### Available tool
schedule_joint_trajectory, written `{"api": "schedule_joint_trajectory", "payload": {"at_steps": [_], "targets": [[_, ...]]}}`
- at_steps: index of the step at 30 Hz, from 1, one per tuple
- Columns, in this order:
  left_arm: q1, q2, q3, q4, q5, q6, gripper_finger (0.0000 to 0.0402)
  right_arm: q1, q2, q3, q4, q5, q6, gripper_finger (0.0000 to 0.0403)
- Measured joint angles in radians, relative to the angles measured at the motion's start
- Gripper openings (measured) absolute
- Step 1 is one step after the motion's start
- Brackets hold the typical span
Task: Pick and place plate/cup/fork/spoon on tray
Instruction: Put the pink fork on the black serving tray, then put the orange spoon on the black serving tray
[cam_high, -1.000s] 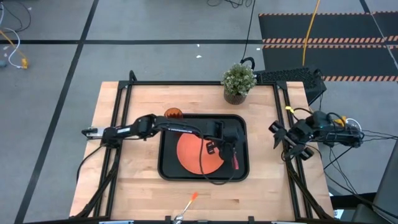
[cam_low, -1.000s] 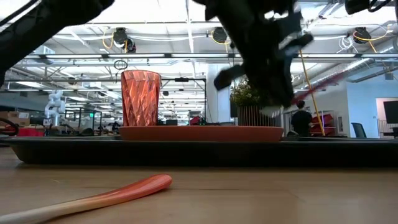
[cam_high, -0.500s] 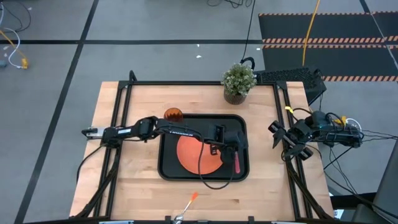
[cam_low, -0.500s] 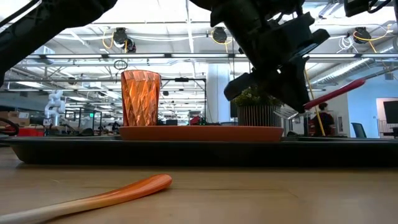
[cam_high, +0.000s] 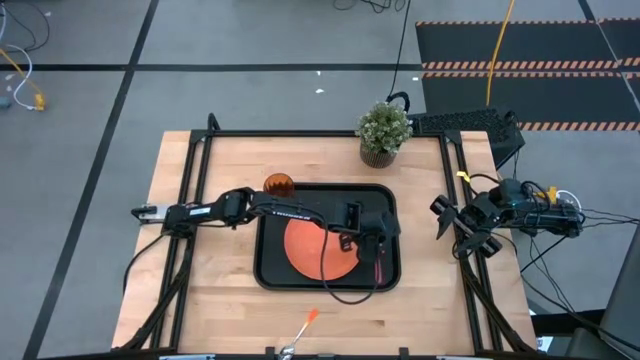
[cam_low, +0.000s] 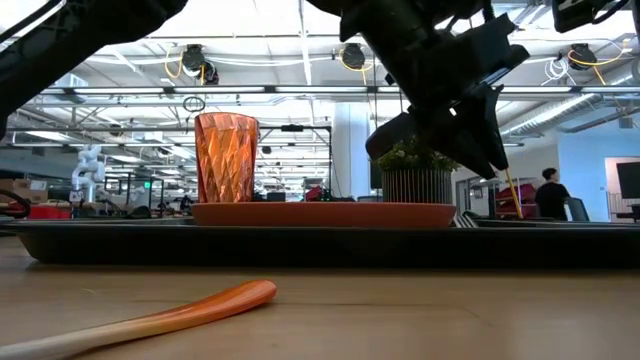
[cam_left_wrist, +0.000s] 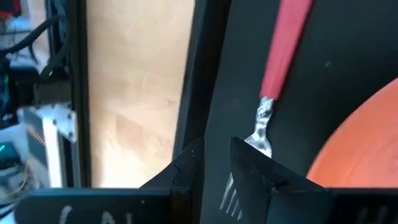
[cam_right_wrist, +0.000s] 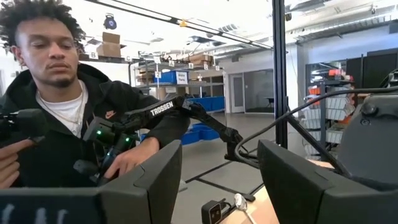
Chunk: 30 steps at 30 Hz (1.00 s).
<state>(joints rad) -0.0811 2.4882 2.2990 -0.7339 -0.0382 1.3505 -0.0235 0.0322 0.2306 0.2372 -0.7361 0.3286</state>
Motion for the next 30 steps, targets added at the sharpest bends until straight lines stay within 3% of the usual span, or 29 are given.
{"api": "schedule_joint_trajectory", "payload": {"at_steps": [8, 12, 21, 30], "targets": [[-0.016, -0.028, 0.000, 0.012, -0.147, -0.071, 0.0081, 0.000, 0.000, 0.000, -0.051, 0.000, 0.000, 0.0203], [-0.047, -0.077, 0.000, 0.001, -0.202, -0.204, 0.0081, 0.000, 0.000, 0.000, -0.066, 0.000, 0.000, 0.0203], [-0.104, -0.178, 0.000, -0.173, -0.209, -0.777, 0.0081, 0.000, 0.003, 0.000, -0.085, 0.004, -0.026, 0.0203], [-0.219, -0.185, 0.000, -0.335, -0.165, -1.409, 0.0081, -0.004, 0.013, -0.001, 0.006, 0.032, -0.074, 0.0203]]}}
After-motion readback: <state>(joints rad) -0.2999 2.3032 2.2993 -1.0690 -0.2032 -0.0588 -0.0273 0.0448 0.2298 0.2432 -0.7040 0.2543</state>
